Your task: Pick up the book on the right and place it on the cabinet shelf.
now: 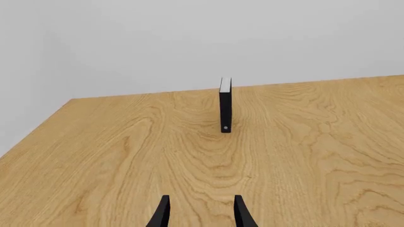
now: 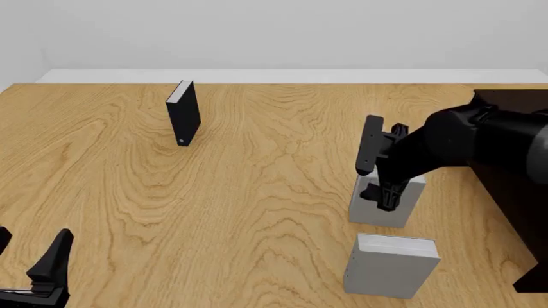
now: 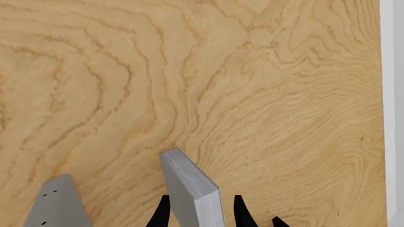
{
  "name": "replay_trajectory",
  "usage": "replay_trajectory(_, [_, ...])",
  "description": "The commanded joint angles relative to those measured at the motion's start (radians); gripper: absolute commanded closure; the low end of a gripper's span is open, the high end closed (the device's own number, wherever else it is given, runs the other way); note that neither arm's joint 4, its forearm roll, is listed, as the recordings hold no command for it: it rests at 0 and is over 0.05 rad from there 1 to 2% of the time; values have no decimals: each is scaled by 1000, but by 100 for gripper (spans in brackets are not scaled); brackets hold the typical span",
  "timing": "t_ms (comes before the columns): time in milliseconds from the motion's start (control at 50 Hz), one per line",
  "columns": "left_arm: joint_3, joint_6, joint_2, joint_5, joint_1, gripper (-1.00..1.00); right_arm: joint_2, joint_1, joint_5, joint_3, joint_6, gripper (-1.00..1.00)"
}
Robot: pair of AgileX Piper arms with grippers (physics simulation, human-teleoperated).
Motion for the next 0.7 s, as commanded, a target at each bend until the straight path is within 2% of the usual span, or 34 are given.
replay_trajectory(20, [0, 1, 0, 6, -3, -100, 14, -10, -13, 6, -8, -100])
replay_trajectory(540, [0, 3, 0, 18, 0, -100, 52, -1, -43, 11, 2, -100])
replay_trajectory(560, [0, 2, 0, 18, 0, -100, 51, 1, -39, 14, 0, 100])
replay_trajectory(700, [0, 3, 0, 18, -2, -100, 44, 4, -33, 11, -5, 100])
